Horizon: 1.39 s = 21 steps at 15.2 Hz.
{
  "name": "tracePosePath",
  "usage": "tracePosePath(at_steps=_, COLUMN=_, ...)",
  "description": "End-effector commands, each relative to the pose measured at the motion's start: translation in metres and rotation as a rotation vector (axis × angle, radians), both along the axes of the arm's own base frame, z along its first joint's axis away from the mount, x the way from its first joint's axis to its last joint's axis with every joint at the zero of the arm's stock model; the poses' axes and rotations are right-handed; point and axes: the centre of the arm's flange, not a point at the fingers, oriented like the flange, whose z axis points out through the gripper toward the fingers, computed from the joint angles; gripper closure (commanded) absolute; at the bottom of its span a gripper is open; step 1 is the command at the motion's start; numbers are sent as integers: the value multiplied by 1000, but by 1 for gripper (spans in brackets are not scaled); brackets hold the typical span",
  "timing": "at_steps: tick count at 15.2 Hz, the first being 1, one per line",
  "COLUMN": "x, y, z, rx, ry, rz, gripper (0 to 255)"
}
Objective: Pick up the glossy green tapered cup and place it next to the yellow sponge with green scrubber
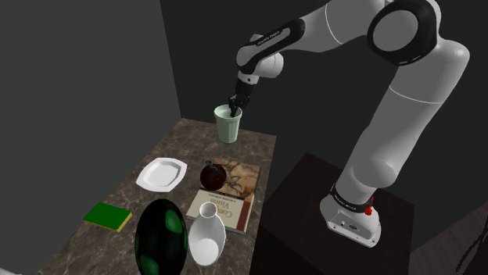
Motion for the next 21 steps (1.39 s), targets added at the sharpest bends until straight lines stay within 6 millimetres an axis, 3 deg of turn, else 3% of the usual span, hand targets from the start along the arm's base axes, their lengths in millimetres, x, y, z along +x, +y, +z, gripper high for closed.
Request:
tracePosePath(at_steps=1, x=0, y=-1, z=12, rx=0, ry=-1, rz=0, gripper=255)
tracePosePath(at_steps=21, x=0, y=-1, z=117, rx=0, ry=-1, rz=0, gripper=255)
